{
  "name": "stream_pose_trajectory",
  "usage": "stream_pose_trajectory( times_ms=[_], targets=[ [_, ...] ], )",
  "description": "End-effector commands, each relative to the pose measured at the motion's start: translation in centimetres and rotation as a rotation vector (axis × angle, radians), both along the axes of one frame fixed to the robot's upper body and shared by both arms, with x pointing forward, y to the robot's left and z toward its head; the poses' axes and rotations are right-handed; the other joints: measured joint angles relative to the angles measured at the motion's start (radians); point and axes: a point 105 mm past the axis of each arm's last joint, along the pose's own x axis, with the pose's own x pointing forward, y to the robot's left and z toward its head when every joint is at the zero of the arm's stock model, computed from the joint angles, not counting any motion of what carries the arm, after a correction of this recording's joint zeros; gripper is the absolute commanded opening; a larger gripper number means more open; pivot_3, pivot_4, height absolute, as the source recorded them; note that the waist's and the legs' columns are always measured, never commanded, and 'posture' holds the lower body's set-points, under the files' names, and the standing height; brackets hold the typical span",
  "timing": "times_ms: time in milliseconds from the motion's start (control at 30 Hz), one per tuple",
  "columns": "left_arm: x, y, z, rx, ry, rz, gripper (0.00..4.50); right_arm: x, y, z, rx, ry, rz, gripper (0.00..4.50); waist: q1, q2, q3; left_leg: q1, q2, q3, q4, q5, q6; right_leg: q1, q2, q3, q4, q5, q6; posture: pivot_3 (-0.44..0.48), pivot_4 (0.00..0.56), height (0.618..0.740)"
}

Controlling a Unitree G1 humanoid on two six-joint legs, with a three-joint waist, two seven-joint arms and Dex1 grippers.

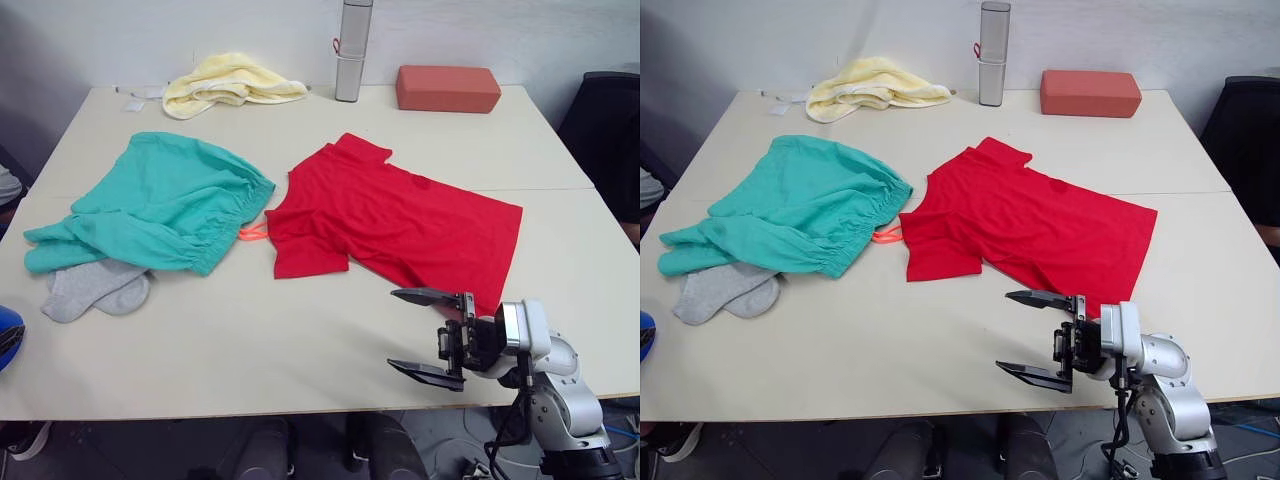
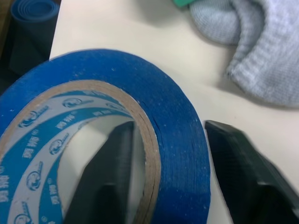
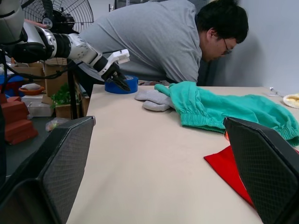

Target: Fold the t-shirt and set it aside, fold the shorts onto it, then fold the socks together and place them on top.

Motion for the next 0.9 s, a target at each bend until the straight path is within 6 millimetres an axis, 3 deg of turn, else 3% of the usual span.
stream_pose_trajectory(
  times_ms=[33, 100, 267, 400, 467, 533, 600, 667, 767, 900],
  targets=[
    [-1.0, 0.5, 2.6, 0.046, -0.099, 0.013, 4.07, -0.4, -0.1, 1.0, -0.010, -0.049, -0.003, 4.50, -0.007, -0.001, -0.001, 0.000, 0.000, 0.000, 0.000, 0.000, 0.000, 0.000, 0.000, 0.000, 0.000, 0.000, 0.000, 0.000, 0.150, 0.740],
    [-1.7, 0.4, 3.2, 0.078, -0.117, 0.012, 4.44, -0.4, -0.1, 0.9, -0.014, -0.047, -0.003, 4.50, -0.015, -0.001, -0.001, 0.000, 0.000, 0.000, -0.001, 0.000, 0.000, 0.000, 0.000, 0.000, -0.001, 0.000, 0.000, 0.000, 0.150, 0.740],
    [-4.9, -1.0, 6.7, 0.235, -0.227, -0.063, 4.44, -0.2, -0.8, 0.5, -0.040, -0.044, -0.036, 4.50, -0.027, -0.001, -0.001, 0.000, 0.000, 0.001, -0.001, -0.001, 0.001, 0.000, 0.000, 0.000, -0.003, 0.000, 0.000, 0.000, 0.150, 0.740],
    [-5.4, -5.0, 9.8, 0.285, -0.400, -0.323, 4.44, 0.7, -2.7, -0.3, -0.077, -0.021, -0.098, 4.50, -0.015, -0.002, -0.001, 0.000, 0.000, 0.001, -0.001, -0.001, 0.002, 0.001, -0.001, 0.000, -0.004, 0.000, 0.000, 0.000, 0.150, 0.740],
    [-4.4, -7.5, 9.4, 0.282, -0.396, -0.437, 4.44, 1.0, -3.6, -0.7, -0.110, 0.001, -0.127, 4.50, -0.010, -0.001, -0.001, 0.000, 0.000, 0.001, -0.001, -0.002, 0.004, 0.002, -0.002, -0.001, -0.004, 0.000, -0.001, 0.000, 0.150, 0.740],
    [-3.4, -11.5, 8.0, 0.232, -0.380, -0.596, 4.44, 1.3, -5.1, -1.2, -0.171, 0.029, -0.173, 4.50, -0.004, 0.004, 0.000, 0.000, 0.000, 0.001, -0.001, -0.003, 0.006, 0.002, -0.003, -0.001, -0.004, 0.000, -0.001, 0.000, 0.150, 0.740],
    [-3.0, -15.4, 6.4, 0.159, -0.358, -0.724, 4.44, 1.9, -6.9, -0.7, -0.163, 0.015, -0.273, 4.50, -0.002, 0.006, 0.001, 0.000, -0.001, 0.002, 0.000, -0.002, 0.007, 0.003, -0.004, -0.001, -0.004, 0.000, 0.000, 0.000, 0.150, 0.740],
    [-3.0, -17.8, 5.6, 0.105, -0.361, -0.785, 4.44, 1.9, -8.5, -0.8, -0.187, -0.010, -0.343, 4.50, -0.002, 0.006, 0.001, 0.000, -0.001, 0.002, -0.001, -0.002, 0.005, 0.003, -0.003, -0.001, -0.005, 0.000, 0.000, 0.000, 0.150, 0.740],
    [-3.8, -19.6, 3.5, 0.062, -0.268, -0.884, 4.44, 1.5, -11.0, -1.9, -0.250, -0.022, -0.443, 4.50, -0.005, 0.005, 0.001, 0.000, 0.000, 0.002, -0.001, 0.000, 0.005, 0.002, -0.002, -0.002, -0.004, 0.000, 0.000, 0.000, 0.150, 0.740],
    [-5.1, -18.8, 1.9, 0.027, -0.170, -0.906, 4.44, 0.4, -13.5, -3.4, -0.306, 0.002, -0.551, 4.50, -0.005, 0.006, 0.001, 0.001, 0.000, 0.003, -0.001, 0.001, 0.012, 0.003, -0.001, -0.001, -0.003, 0.000, 0.000, 0.000, 0.150, 0.740]
  ],
)
